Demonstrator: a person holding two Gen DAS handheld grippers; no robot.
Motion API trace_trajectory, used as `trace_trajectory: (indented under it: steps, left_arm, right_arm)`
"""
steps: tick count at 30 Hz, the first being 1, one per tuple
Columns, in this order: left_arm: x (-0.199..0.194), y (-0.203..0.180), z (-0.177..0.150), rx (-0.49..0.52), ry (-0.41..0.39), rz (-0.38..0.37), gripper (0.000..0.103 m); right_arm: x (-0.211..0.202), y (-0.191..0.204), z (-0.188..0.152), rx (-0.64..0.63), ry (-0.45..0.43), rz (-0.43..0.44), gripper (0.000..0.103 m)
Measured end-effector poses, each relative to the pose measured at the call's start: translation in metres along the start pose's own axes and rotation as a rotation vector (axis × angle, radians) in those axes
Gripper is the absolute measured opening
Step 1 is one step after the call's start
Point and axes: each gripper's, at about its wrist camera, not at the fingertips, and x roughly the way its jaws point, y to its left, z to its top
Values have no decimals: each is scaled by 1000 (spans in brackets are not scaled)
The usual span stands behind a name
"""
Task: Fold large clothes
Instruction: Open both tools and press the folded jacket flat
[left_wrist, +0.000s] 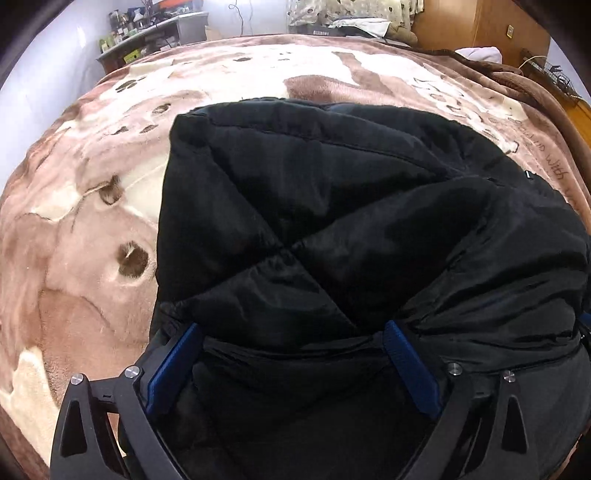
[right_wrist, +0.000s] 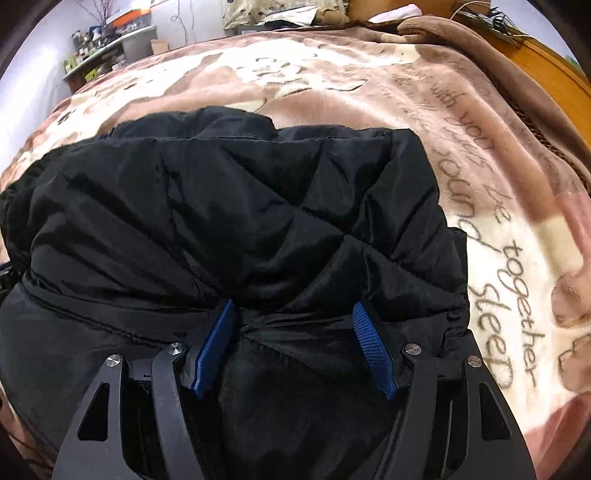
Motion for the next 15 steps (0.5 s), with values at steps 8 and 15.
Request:
trace_trajectory:
  steps: [8, 15]
  left_arm:
    - [-29, 0, 4, -4, -27, 0, 99]
    - [-73, 13, -8, 153, -95, 43, 99]
  right_arm:
    - [-25, 2, -2, -17, -36, -23, 67]
    - [-79, -9, -16, -98, -135, -3, 67]
